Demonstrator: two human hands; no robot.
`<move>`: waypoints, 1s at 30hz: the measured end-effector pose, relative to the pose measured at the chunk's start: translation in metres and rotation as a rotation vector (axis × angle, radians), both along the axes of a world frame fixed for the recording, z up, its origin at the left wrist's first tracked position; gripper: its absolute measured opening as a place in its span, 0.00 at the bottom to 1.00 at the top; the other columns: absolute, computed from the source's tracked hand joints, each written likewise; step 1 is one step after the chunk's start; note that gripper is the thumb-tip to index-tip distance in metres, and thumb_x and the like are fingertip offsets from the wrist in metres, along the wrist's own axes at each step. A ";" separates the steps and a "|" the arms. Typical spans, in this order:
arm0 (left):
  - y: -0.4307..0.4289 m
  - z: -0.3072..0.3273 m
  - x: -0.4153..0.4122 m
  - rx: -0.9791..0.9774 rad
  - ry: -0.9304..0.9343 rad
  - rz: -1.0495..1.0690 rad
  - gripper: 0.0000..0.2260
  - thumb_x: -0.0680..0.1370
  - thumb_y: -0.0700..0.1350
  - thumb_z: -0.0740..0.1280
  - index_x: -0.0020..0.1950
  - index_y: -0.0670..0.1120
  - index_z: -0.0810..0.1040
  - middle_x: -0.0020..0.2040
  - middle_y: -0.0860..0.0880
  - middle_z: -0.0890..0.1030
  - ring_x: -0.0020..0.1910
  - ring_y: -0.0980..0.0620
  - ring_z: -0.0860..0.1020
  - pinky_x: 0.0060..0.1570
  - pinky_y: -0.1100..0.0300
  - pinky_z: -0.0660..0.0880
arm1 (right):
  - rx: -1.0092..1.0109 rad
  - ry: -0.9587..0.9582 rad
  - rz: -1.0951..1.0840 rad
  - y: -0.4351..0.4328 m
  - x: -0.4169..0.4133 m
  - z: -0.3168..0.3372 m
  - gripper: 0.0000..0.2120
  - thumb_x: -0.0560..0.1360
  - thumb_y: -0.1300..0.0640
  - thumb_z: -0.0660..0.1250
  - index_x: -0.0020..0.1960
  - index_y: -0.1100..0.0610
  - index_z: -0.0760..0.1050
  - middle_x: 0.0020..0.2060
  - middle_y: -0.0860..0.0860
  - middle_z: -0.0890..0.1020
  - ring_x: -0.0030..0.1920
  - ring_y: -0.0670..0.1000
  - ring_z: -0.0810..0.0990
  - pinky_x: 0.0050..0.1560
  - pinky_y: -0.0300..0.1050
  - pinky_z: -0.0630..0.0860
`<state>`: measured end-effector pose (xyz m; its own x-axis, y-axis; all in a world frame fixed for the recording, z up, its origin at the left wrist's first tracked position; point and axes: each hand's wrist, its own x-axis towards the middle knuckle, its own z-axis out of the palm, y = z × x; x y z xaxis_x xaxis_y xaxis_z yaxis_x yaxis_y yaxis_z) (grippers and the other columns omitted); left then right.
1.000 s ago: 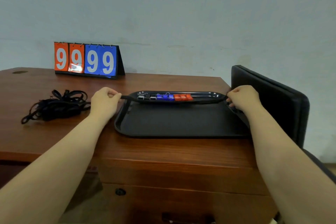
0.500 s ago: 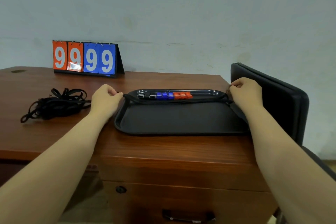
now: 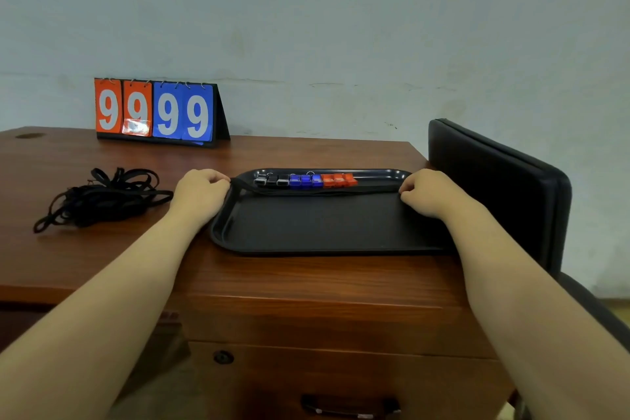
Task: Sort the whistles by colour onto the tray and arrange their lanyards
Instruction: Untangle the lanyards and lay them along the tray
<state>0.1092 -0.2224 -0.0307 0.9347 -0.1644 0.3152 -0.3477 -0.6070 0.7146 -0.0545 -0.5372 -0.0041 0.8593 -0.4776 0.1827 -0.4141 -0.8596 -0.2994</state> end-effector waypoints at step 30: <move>0.144 0.005 -0.030 0.345 -0.087 0.368 0.17 0.78 0.46 0.55 0.65 0.46 0.71 0.57 0.44 0.79 0.56 0.43 0.75 0.62 0.46 0.62 | -0.195 -0.099 0.825 0.324 0.081 0.002 0.16 0.78 0.56 0.56 0.64 0.53 0.72 0.58 0.53 0.74 0.57 0.54 0.74 0.56 0.54 0.74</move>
